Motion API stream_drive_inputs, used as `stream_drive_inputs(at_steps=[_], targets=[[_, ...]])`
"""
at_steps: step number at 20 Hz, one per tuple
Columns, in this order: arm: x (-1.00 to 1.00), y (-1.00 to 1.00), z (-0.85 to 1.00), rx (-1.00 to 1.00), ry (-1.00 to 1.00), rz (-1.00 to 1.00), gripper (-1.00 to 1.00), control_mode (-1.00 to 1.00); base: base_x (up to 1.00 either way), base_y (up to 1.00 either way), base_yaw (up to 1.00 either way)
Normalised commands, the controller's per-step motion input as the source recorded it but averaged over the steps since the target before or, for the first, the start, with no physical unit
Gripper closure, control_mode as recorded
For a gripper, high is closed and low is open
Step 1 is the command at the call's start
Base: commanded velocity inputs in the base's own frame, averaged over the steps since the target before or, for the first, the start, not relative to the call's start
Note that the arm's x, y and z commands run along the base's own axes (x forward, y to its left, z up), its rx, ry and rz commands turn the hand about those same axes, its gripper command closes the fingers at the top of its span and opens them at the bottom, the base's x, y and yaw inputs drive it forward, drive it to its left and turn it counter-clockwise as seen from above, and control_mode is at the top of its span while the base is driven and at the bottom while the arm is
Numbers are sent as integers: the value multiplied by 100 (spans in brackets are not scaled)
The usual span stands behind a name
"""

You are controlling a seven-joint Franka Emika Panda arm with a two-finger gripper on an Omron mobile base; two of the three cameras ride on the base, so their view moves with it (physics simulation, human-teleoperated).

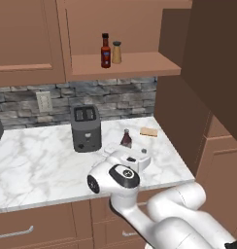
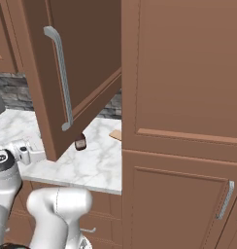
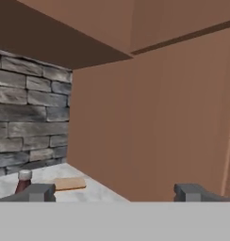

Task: There are various items on the counter. Only move the condiments/shakers into the cabinet.

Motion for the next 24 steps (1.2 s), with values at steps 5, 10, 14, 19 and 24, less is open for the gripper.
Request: stream_drive_inputs(at_steps=[5, 10, 14, 19, 24], targets=[[31, 7, -15, 0, 3, 0, -100, -100, 0, 0, 0], [26, 24, -21, 0, 5, 0, -100, -100, 0, 0, 0], [28, 27, -26, 0, 9, 0, -100, -100, 0, 0, 0], [32, 11, -23, 0, 9, 0, -100, -100, 0, 0, 0], [30, 0, -19, 0, 5, 0, -100, -100, 0, 0, 0]])
